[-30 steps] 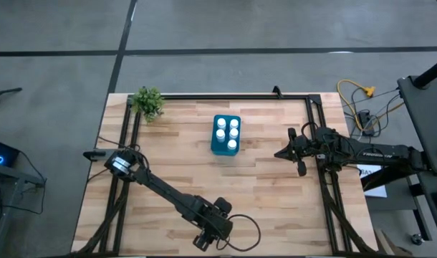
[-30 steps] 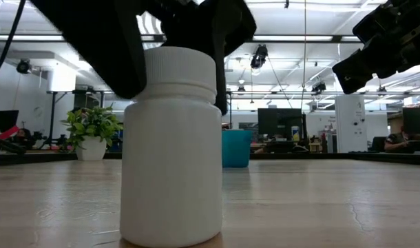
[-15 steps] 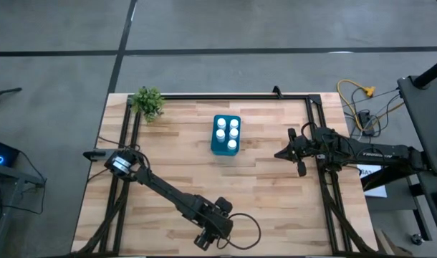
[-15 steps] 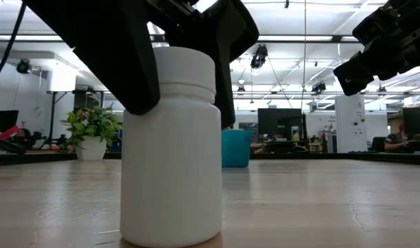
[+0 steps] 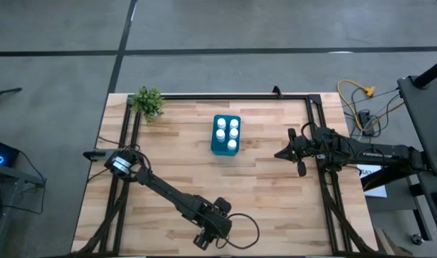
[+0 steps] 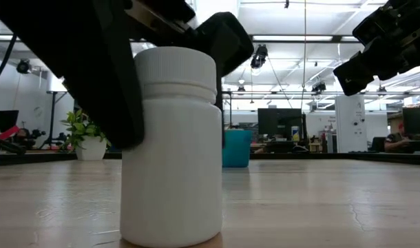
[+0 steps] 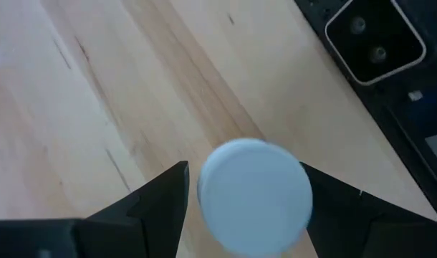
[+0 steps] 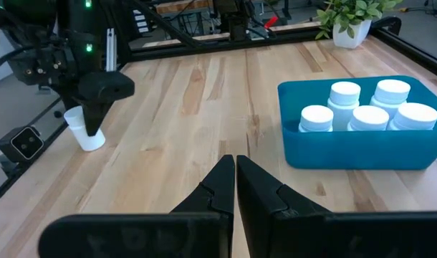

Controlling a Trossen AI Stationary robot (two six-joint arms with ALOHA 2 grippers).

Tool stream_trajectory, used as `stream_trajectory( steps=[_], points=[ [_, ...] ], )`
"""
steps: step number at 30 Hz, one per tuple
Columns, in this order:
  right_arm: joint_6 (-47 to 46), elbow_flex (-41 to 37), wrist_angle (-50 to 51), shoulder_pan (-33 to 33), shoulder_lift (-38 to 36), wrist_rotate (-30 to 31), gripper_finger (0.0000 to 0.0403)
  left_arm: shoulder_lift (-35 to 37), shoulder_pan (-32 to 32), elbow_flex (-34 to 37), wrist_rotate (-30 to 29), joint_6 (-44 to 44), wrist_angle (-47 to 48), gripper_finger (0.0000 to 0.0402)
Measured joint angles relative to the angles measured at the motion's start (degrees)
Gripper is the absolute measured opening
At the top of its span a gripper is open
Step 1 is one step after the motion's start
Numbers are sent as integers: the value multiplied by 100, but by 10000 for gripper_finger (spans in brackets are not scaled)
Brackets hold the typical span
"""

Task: Pick and place pill bottles into a basket
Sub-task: Put the white pill bottle into the blue bin

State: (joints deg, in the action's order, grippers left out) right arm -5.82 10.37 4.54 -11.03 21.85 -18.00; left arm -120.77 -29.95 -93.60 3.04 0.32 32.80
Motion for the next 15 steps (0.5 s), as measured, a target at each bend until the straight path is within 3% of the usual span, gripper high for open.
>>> stream_trajectory(
  steps=[15],
  points=[
    [20,0,0,0,0,0,9,0,0,68,38,-119,-276,228]
  ],
)
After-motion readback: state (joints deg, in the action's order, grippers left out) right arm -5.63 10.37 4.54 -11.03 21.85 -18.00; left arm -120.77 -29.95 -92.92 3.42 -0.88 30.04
